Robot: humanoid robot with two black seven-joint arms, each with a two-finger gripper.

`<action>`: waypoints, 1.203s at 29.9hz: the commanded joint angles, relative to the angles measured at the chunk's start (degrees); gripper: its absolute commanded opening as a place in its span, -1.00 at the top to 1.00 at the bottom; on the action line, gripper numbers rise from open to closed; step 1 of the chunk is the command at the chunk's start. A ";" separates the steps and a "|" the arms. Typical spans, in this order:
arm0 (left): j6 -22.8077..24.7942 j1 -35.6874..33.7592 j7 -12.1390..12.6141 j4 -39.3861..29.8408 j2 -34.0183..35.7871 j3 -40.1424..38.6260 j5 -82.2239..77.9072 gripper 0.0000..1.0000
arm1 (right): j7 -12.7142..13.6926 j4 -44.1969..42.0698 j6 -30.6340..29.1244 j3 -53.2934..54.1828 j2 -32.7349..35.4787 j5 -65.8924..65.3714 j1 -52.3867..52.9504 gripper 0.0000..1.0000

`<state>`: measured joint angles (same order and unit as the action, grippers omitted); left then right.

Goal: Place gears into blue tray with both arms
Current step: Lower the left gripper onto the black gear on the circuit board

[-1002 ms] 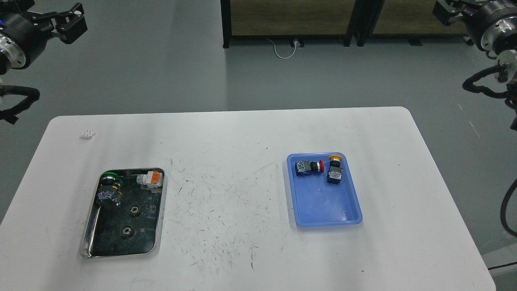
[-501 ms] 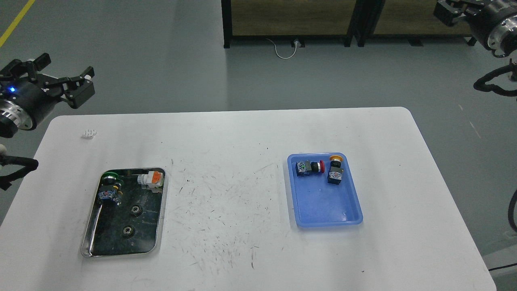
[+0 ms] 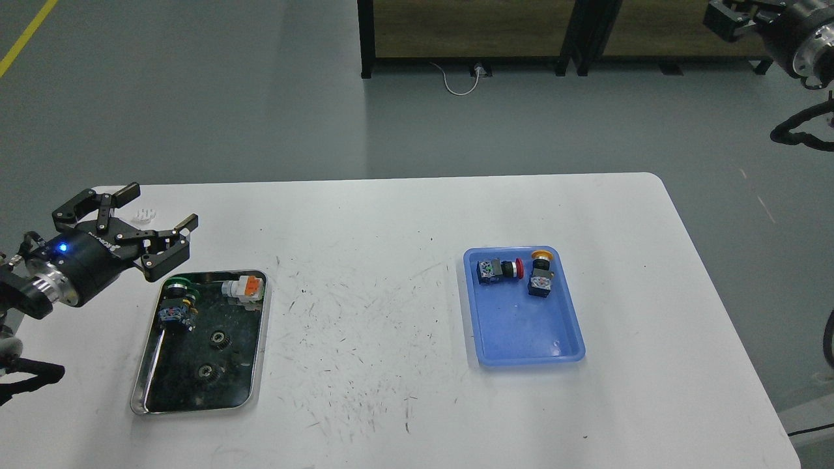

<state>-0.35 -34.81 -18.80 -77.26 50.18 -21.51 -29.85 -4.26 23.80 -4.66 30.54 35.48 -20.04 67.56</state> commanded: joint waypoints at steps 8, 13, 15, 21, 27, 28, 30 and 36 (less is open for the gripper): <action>0.09 9.31 -4.75 -1.67 -2.98 1.73 -7.33 -0.98 | -0.14 -0.07 0.79 -0.04 -1.56 -0.96 0.11 -0.99; -0.35 13.09 -5.02 -1.14 -4.65 1.82 -10.31 -0.98 | -0.23 -0.16 1.32 -0.04 -2.17 -1.67 0.11 -0.99; -0.87 14.32 -5.02 -0.79 -5.44 1.82 -11.02 -0.98 | -0.31 -0.16 1.32 -0.04 -2.70 -1.67 0.11 -0.99; -3.34 16.79 -4.84 2.54 -8.87 1.91 -11.11 -0.98 | -0.40 -0.16 2.02 -0.04 -3.75 -1.84 0.11 -1.00; -4.57 17.23 -4.93 6.59 -11.42 3.84 -11.11 -0.98 | -0.40 -0.59 2.28 -0.04 -4.28 -2.72 0.11 -0.99; -4.83 17.23 -4.93 7.11 -11.60 4.10 -11.11 -0.98 | -0.40 -0.59 2.28 -0.04 -4.28 -2.72 0.11 -1.00; -5.18 17.40 -4.84 8.34 -12.38 4.28 -10.76 -0.97 | -0.40 -0.59 2.28 -0.04 -4.20 -2.72 0.11 -0.99; -5.80 17.58 -4.93 10.63 -12.83 4.28 -10.49 -0.90 | -0.40 -0.59 2.28 -0.04 -4.20 -2.72 0.11 -0.99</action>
<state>-6.01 -17.34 -23.70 -67.57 37.48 -17.23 -40.42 -4.66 23.20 -2.37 30.50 31.25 -22.76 67.69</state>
